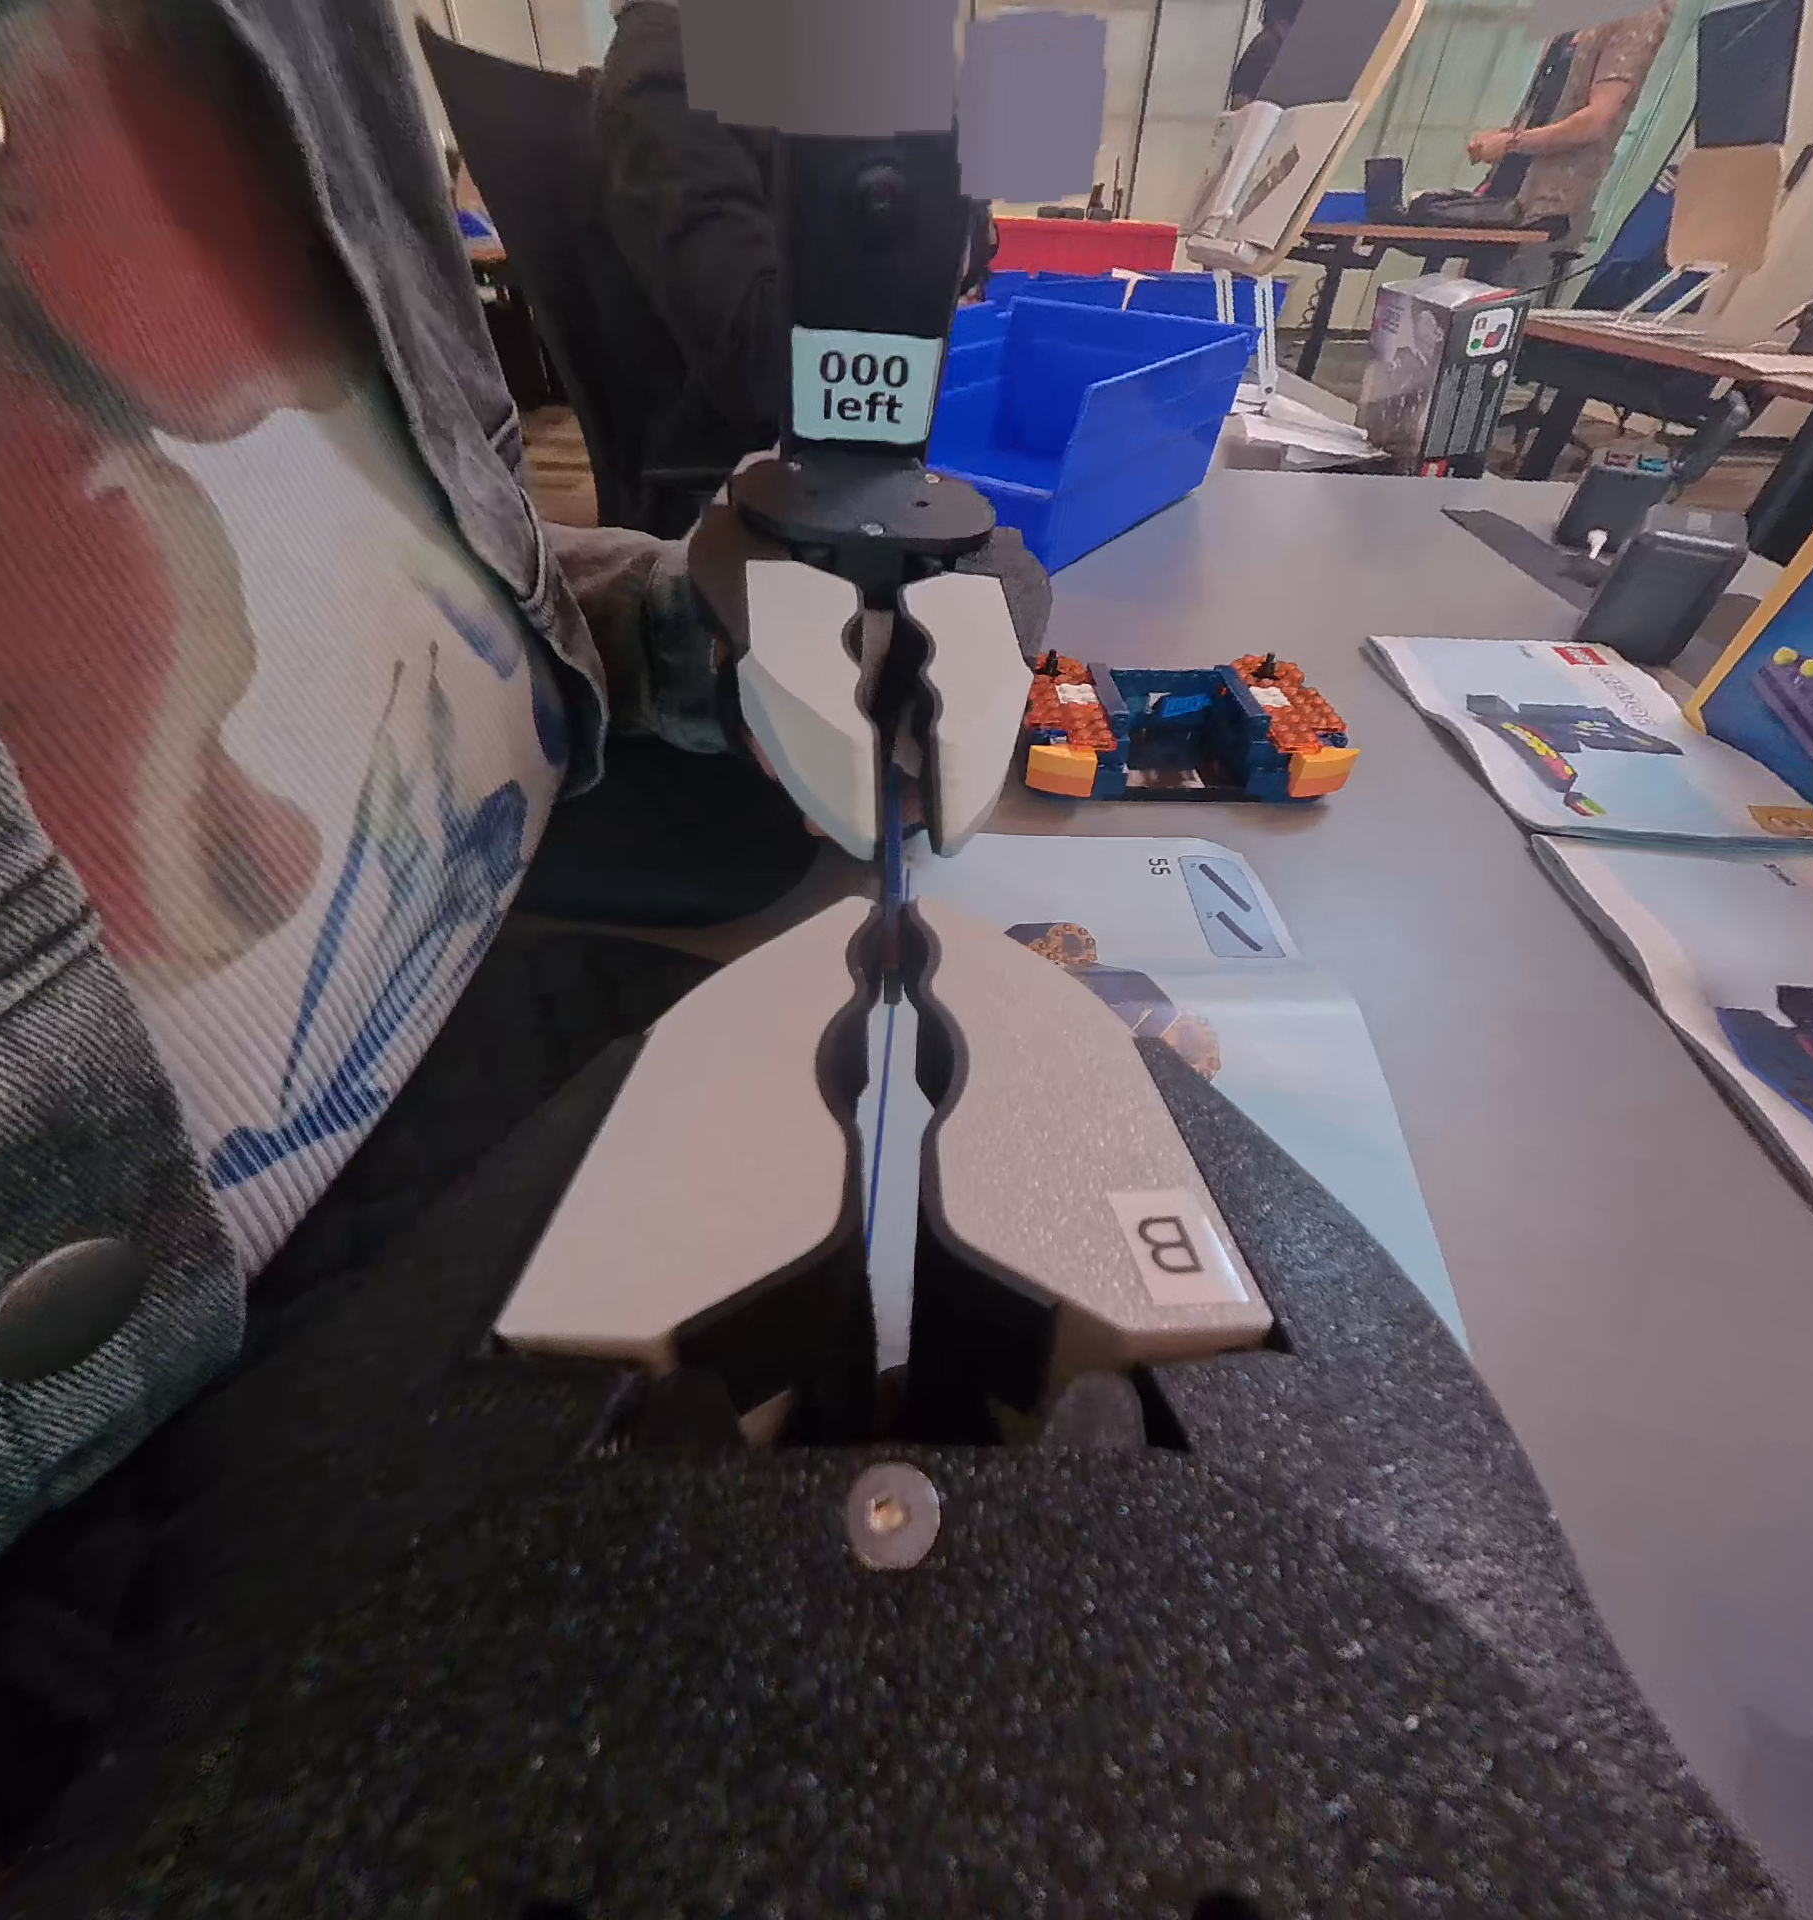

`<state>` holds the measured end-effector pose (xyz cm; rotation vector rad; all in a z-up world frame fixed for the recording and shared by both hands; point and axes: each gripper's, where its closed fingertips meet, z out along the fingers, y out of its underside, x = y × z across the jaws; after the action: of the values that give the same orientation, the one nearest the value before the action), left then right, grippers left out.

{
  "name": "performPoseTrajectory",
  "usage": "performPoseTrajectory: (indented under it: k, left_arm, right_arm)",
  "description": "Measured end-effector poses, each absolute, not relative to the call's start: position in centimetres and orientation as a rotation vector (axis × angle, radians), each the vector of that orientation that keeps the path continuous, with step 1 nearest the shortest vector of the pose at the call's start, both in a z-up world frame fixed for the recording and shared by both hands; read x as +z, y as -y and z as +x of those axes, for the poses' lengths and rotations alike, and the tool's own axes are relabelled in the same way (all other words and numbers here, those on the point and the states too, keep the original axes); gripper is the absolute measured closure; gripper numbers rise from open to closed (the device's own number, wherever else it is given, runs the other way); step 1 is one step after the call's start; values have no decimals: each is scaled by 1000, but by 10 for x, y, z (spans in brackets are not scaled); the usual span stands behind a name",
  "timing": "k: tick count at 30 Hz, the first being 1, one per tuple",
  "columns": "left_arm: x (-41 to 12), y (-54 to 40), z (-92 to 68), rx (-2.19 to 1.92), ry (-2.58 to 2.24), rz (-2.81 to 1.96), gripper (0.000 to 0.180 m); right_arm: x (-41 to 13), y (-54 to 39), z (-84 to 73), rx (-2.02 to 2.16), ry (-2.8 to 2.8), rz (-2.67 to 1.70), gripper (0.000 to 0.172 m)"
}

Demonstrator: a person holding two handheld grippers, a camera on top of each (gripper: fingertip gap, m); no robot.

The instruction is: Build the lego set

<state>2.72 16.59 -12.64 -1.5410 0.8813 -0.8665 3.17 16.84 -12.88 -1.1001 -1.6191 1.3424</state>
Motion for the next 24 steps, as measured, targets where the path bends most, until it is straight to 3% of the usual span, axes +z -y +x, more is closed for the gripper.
performPoseTrajectory:
  k: [6, 11, 24]
  left_arm:
    - [-124, -178, 3, -673, -856, -1599, 161]
    - [-151, -183, -32, -745, -800, -1885, 174]
    - [-174, -174, -24, -815, -888, -1952, 175]
  right_arm:
    - [-135, -187, 35, 1370, 1558, -1293, 170]
    - [-158, -210, 34, 1328, 1505, -1541, 170]
    - [-174, -209, 6, 1277, 1561, -1741, 170]
